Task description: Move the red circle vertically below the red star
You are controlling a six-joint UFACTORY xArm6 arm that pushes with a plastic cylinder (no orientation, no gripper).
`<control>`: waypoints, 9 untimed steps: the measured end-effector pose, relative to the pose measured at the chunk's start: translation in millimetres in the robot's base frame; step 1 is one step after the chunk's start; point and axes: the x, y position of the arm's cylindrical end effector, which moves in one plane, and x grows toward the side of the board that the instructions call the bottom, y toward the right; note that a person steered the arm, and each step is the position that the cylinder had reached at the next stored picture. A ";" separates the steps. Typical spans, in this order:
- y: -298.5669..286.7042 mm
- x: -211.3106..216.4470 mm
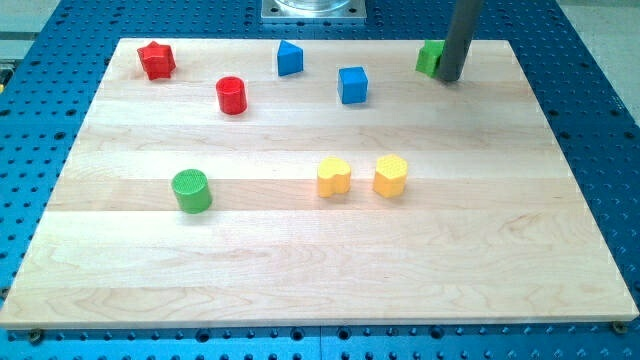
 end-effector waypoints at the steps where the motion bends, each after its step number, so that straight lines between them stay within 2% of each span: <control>1: -0.2 1.2; 2: -26.5 24.7; 3: -62.9 68.5; 4: -124.6 93.5; 5: -181.6 93.4; 6: -181.8 93.4; 8: -232.6 39.5; 9: -243.5 32.2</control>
